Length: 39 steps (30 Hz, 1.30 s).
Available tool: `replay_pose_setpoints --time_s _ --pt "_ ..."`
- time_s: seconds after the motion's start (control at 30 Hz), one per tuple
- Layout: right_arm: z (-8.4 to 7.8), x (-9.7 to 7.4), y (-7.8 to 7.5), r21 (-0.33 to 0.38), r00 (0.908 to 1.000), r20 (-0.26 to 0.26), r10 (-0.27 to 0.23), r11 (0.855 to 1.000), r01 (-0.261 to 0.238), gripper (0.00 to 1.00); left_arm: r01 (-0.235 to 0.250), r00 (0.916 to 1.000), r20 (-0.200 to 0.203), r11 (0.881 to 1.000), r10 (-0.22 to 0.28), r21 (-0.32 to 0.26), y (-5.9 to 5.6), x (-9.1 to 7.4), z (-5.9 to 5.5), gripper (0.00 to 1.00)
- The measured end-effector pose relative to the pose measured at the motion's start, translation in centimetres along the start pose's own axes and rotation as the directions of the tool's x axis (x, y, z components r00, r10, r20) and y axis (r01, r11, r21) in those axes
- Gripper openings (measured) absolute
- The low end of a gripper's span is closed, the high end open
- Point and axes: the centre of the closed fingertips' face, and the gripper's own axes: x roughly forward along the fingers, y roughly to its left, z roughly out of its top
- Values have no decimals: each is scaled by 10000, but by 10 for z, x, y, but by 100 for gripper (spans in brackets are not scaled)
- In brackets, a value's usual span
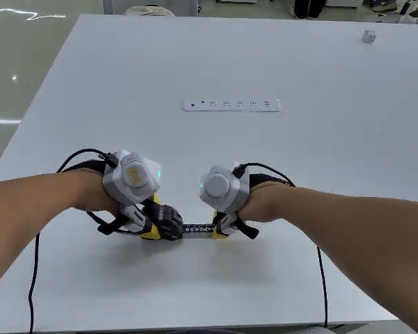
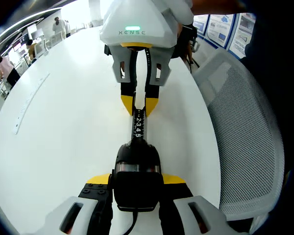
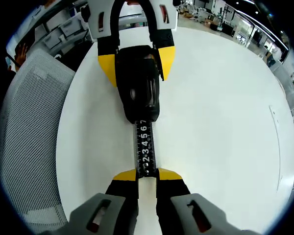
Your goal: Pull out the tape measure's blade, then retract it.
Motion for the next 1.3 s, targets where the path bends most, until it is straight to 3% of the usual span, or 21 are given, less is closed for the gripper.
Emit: replay_pose_setpoints --time_s 1.3 --pt "-16 -6 -2 100 10000 -14 -8 10000 8 12 -92 9999 -102 10000 93 19 1 0 -2 33"
